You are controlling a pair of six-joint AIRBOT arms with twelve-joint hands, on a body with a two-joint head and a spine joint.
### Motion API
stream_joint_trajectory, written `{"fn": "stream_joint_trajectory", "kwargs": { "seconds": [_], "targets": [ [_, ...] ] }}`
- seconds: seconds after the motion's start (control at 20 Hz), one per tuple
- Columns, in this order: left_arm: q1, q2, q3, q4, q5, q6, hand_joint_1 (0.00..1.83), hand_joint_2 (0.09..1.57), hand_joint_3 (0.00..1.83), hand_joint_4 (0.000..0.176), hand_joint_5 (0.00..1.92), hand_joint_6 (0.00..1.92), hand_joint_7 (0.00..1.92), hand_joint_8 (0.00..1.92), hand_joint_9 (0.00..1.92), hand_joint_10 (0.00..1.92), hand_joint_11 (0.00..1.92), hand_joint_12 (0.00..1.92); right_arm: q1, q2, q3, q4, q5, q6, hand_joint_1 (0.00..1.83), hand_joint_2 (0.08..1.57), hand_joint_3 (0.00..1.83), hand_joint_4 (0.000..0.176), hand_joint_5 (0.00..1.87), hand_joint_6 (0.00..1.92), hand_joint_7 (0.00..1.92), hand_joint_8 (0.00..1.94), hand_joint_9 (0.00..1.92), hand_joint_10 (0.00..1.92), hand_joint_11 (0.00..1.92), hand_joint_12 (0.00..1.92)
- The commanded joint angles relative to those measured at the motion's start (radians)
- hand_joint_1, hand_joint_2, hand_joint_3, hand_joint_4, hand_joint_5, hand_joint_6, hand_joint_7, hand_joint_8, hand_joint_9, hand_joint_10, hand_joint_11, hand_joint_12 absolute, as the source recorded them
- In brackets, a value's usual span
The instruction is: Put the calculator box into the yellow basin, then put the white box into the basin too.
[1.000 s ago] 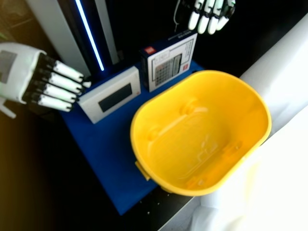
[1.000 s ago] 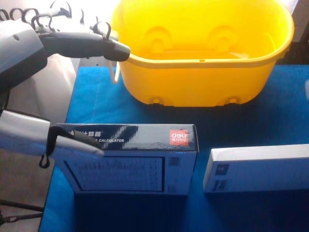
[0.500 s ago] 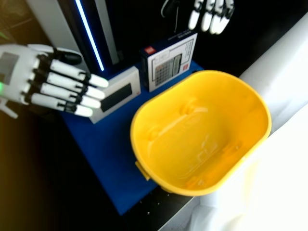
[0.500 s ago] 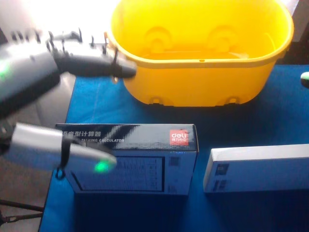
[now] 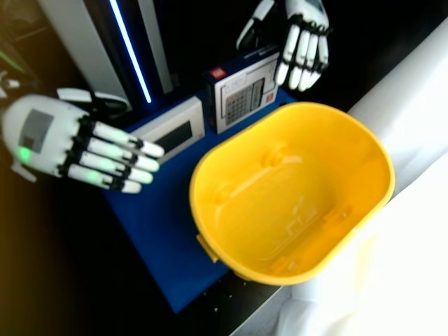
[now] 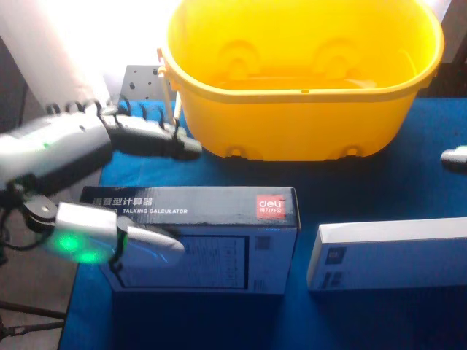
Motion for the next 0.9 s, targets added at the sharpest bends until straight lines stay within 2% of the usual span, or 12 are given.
{"fn": "stream_joint_trajectory", "kwargs": {
  "seconds": [0.0,0.15,0.25,0.35,0.4,0.45,0.5,0.55,0.6,0.7,0.8,0.85],
  "targets": [
    [-0.003,-0.007,0.006,-0.010,-0.092,-0.003,0.68,0.90,0.01,0.000,0.52,0.01,0.38,0.00,0.34,0.06,0.00,1.17,0.009,-0.004,0.005,0.005,-0.107,0.007,0.72,0.74,0.00,0.000,0.37,0.01,0.36,0.01,0.36,0.02,0.00,1.03],
    [0.006,-0.025,0.014,-0.016,-0.074,-0.003,0.65,0.87,0.00,0.000,0.56,0.02,0.42,0.01,0.35,0.10,0.00,1.40,0.011,-0.018,0.008,0.004,-0.098,0.007,0.73,0.77,0.01,0.000,0.38,0.01,0.36,0.01,0.36,0.02,0.00,1.10],
    [0.007,-0.041,0.026,-0.017,-0.055,-0.003,0.63,0.87,0.00,0.030,0.59,0.02,0.45,0.02,0.36,0.14,0.00,1.52,0.015,-0.034,0.012,0.001,-0.092,0.007,0.79,0.82,0.02,0.000,0.44,0.03,0.41,0.02,0.42,0.04,0.00,1.27],
    [0.010,-0.049,0.031,-0.021,-0.052,-0.003,0.75,0.92,0.00,0.019,0.68,0.01,0.54,0.02,0.29,0.55,0.00,1.60,0.022,-0.044,0.016,-0.004,-0.089,0.007,1.00,0.92,0.03,0.000,0.58,0.06,0.58,0.06,0.57,0.13,0.03,1.45],
    [0.012,-0.051,0.033,-0.023,-0.056,-0.003,0.89,0.99,0.01,0.000,0.75,0.03,0.62,0.04,0.33,0.64,0.01,1.63,0.025,-0.047,0.017,-0.005,-0.088,0.007,1.10,0.96,0.02,0.000,0.73,0.12,0.75,0.13,0.70,0.21,0.19,1.41],
    [0.014,-0.051,0.034,-0.026,-0.061,-0.003,0.97,1.03,0.01,0.000,0.80,0.04,0.68,0.06,0.37,0.67,0.05,1.61,0.027,-0.048,0.017,-0.006,-0.088,0.007,1.18,1.00,0.01,0.000,0.82,0.18,0.85,0.18,0.74,0.41,0.34,1.39],
    [0.016,-0.051,0.035,-0.030,-0.067,-0.003,1.08,1.14,0.01,0.000,0.85,0.93,0.78,0.09,0.48,0.70,0.14,1.59,0.029,-0.048,0.017,-0.006,-0.088,0.008,1.21,1.10,0.01,0.000,0.92,0.91,0.95,0.82,0.84,0.65,0.54,1.40],
    [0.018,-0.051,0.037,-0.033,-0.074,-0.003,1.10,1.20,0.01,0.000,0.79,1.21,0.84,0.12,0.56,0.74,0.23,1.59,0.032,-0.048,0.018,-0.006,-0.088,0.010,1.21,1.14,0.01,0.002,0.90,1.13,0.93,1.03,0.88,0.77,0.62,1.41],
    [0.020,-0.051,0.038,-0.036,-0.081,-0.003,1.29,1.19,0.00,0.000,0.81,1.21,0.79,0.94,0.77,1.28,0.51,1.57,0.034,-0.048,0.018,-0.006,-0.088,0.012,1.33,1.14,0.01,0.000,0.87,1.17,0.90,1.08,0.87,1.16,0.70,1.42],
    [0.027,-0.049,0.040,-0.045,-0.117,-0.013,1.36,1.18,0.00,0.000,0.76,1.20,0.85,1.11,0.86,1.40,0.75,1.53,0.040,-0.048,0.019,-0.007,-0.089,0.012,1.36,1.14,0.00,0.000,0.86,1.17,0.89,1.08,0.88,1.26,0.78,1.44],
    [0.051,-0.044,0.050,-0.043,-0.186,-0.094,1.46,1.16,0.00,0.000,0.78,1.13,0.86,1.10,0.87,1.28,0.73,1.65,0.044,-0.048,0.022,-0.008,-0.091,0.013,1.37,1.13,0.00,0.000,0.89,1.12,0.92,1.03,0.91,1.23,0.82,1.40],
    [0.070,-0.035,0.052,-0.040,-0.236,-0.146,1.38,1.17,0.00,0.000,0.76,1.12,0.86,1.17,0.85,1.40,0.74,1.58,0.049,-0.048,0.022,-0.008,-0.095,0.013,1.37,1.13,0.00,0.000,0.91,1.05,0.93,1.03,0.93,1.25,0.85,1.42]
  ]
}}
